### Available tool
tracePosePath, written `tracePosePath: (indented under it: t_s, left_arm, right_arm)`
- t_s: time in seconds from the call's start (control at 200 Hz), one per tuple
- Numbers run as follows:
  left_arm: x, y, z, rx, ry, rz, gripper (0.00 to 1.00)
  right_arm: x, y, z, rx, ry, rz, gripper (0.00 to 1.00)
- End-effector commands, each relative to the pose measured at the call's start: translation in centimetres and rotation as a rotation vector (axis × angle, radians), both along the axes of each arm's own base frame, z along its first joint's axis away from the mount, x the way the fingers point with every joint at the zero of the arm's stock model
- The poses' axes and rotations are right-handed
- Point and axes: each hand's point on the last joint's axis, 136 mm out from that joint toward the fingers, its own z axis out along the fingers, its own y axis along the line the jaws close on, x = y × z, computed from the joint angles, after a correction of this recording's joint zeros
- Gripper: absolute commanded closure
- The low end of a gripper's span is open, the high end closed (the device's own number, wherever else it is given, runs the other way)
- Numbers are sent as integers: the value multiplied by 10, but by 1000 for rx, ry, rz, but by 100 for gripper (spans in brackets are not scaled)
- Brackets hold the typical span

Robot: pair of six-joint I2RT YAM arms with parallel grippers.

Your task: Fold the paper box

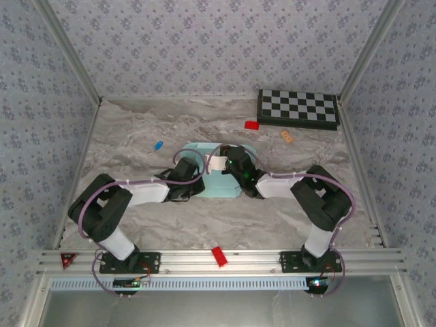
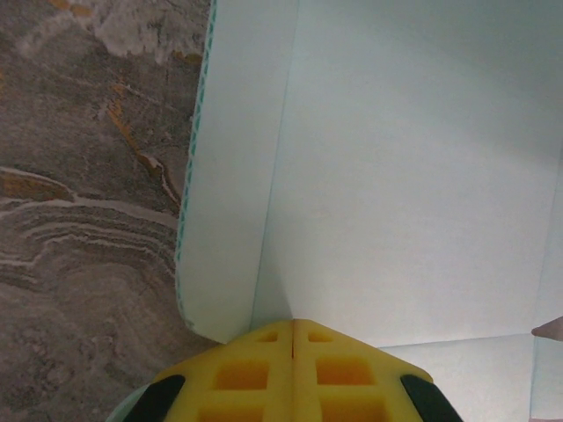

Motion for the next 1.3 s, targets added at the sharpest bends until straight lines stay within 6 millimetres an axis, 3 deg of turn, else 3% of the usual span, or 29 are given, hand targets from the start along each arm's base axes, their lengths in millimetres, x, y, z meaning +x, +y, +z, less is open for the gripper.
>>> tracePosePath:
  t_s: [0.0,0.315,0.42,0.56,0.745,0.875,1.139,1.294]
  left_arm:
    - [-13,1,-19,45,66,-29,100]
    - [-12,-4,-8,38,39,-65,100]
    - [-10,-6,5,32,9,-81,100]
    - [-6,4,28,97,-43,-84,87]
    - [-2,32,63,213,-132,-65,68]
    - [4,58,83,250,-178,-31,61]
    - [29,118,100,279,-197,27,52]
    - [46,146,98,265,-181,62,45]
  right_arm:
    - [-11,6,-14,7,22,18,100]
    - [-9,6,-9,7,13,22,100]
    - [-6,5,-5,6,13,21,100]
    - [-3,6,0,-1,19,33,100]
    - [-3,7,5,4,51,60,100]
    - [-3,4,9,9,79,66,100]
    - [-3,3,11,12,141,72,100]
    - [-3,3,8,12,158,71,100]
